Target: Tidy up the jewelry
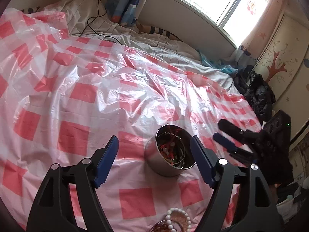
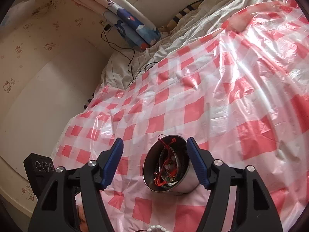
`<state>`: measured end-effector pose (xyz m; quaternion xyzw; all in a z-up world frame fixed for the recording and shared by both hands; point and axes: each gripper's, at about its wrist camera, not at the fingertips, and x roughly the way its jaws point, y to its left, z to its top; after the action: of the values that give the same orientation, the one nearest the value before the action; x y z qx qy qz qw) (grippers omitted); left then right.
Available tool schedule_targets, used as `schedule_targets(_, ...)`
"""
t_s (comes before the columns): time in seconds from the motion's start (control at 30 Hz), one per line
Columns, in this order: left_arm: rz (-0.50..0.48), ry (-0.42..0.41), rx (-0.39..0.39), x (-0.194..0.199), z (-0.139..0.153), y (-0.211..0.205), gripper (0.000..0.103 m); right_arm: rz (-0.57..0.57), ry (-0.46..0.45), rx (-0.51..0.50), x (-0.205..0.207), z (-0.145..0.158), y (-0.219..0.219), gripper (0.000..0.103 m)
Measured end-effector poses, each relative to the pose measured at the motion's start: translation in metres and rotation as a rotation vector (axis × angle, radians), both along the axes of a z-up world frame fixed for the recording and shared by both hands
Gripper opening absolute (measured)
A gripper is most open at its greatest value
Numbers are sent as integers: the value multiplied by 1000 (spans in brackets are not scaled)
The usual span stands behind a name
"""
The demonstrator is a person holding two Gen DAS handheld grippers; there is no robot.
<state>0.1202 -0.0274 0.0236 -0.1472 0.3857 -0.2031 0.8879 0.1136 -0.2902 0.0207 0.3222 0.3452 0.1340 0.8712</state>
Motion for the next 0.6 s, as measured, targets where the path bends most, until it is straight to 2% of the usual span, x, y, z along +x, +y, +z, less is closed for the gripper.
schedule_targets(0.1,27,-41,91,-20,3,4,82,-45,-1,-68,-30,8,-8,76)
schedule_targets(0.23,45,-63,162,-46,4,16,88,-86,24,-137,-78,9,-20,79)
schedule_targets(0.43,88,-16,198,-75,-10,34,90,-190,24,-248,-142,4,-31,89)
schedule_targets(0.53,101,-14,206,-90,-13,35,90,-232,46,-284,-150,-2,-30,90)
schedule_targets(0.6,95,-18,215,-97,-14,31,91,-257,45,-358,-146,-3,-22,93)
